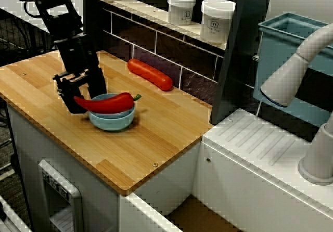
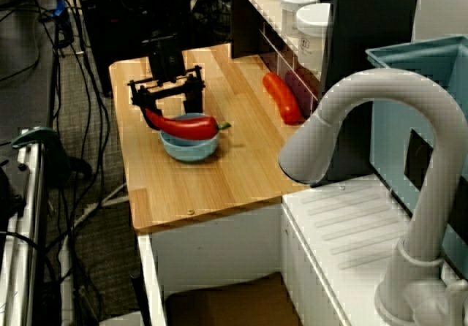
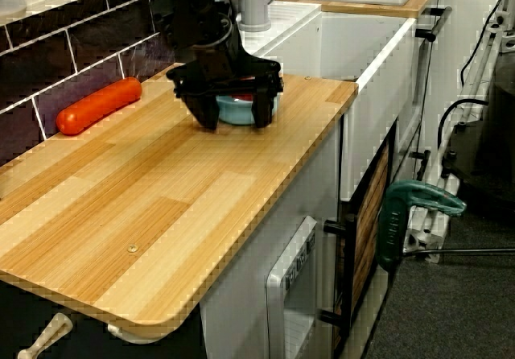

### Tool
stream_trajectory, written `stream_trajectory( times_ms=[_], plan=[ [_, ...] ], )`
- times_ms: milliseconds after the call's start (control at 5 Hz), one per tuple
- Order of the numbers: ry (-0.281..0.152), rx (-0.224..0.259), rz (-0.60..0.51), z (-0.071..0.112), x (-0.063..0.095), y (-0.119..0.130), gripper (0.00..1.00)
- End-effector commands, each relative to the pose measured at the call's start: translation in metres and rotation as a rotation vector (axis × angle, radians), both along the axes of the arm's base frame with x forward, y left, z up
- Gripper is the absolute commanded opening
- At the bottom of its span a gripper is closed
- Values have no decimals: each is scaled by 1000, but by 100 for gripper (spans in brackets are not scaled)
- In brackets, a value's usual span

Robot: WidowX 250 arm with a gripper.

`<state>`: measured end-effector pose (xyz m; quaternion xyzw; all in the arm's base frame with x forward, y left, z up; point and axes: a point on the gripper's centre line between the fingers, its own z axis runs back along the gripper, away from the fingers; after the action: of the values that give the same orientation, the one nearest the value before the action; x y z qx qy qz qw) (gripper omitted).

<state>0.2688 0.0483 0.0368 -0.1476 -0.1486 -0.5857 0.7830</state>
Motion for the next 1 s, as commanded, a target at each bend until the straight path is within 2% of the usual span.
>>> stream_trajectory(
  times_ms=[0,400,800],
  plan=[
    [-65,30,-19,10,0,-21,100],
    [-46,25,-24,11,3,-30,100],
    [-31,20,-30,12,-1,-43,100]
  ],
)
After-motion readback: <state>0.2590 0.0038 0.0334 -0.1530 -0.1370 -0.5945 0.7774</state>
